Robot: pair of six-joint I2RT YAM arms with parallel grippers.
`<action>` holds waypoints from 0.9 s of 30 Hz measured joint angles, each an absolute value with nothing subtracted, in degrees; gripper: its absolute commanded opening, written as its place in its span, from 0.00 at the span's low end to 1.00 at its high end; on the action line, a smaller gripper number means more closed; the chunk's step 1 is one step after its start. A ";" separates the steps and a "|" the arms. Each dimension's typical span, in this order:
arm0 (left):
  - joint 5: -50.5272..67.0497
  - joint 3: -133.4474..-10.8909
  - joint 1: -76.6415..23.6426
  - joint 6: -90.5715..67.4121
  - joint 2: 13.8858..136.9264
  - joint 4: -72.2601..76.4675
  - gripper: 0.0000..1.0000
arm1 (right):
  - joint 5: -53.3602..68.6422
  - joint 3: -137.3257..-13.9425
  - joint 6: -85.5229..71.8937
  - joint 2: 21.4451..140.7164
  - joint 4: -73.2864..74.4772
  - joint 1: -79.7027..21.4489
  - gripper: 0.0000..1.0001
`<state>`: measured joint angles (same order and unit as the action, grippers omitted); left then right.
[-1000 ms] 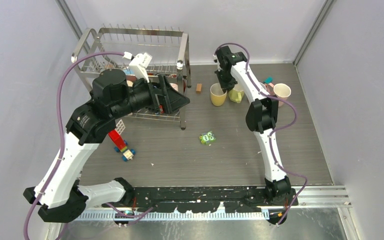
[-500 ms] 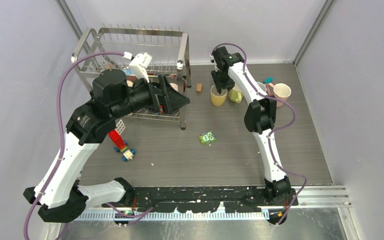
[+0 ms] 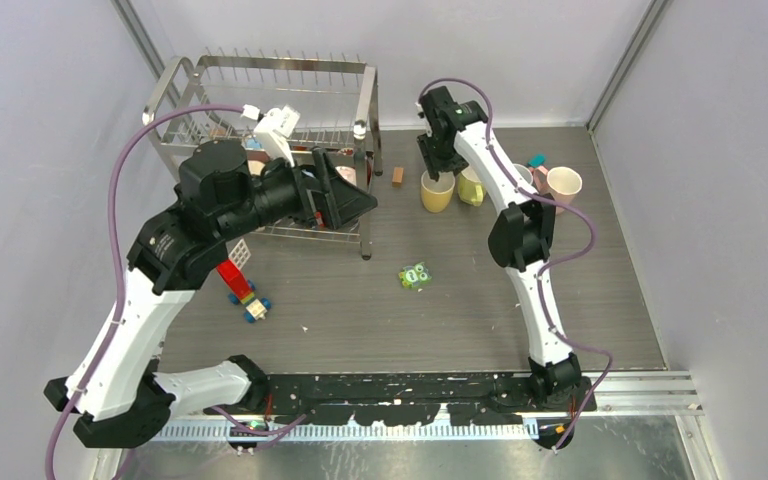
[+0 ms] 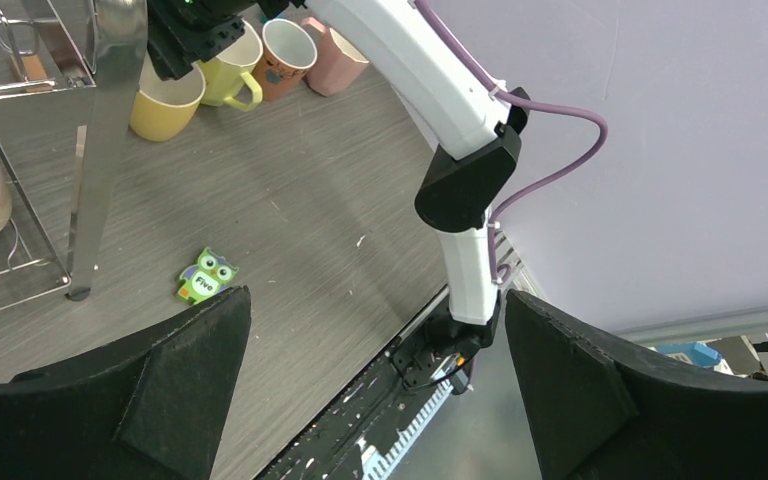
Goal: Unload the cups from the dish rack
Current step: Place the cup at the center of the board, then unload the cup from the dish rack.
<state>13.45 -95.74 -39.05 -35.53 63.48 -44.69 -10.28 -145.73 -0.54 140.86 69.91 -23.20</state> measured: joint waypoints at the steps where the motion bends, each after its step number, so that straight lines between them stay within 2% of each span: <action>1: 13.45 -95.74 -39.05 -35.53 63.40 -44.69 1.00 | -10.52 -145.73 -0.54 140.40 69.91 -23.22 0.54; 7: 13.13 -95.42 -39.05 -35.57 62.61 -44.71 1.00 | -11.35 -145.73 -1.48 137.43 69.97 -23.31 0.54; 10: 12.43 -95.31 -39.05 -35.55 62.08 -44.95 1.00 | -11.53 -145.73 -2.22 135.96 70.19 -23.38 0.58; 20: 6.59 -91.33 -39.05 -35.48 55.86 -47.86 1.00 | -10.44 -141.03 -8.32 126.02 69.78 -23.59 0.88; 21: 5.80 -90.13 -39.05 -35.48 54.92 -48.31 1.00 | -10.09 -139.83 -9.43 124.49 69.43 -23.64 0.98; 27: 0.32 -81.89 -39.05 -35.57 50.63 -50.59 1.00 | -7.90 -129.12 -15.03 114.52 64.84 -24.18 1.00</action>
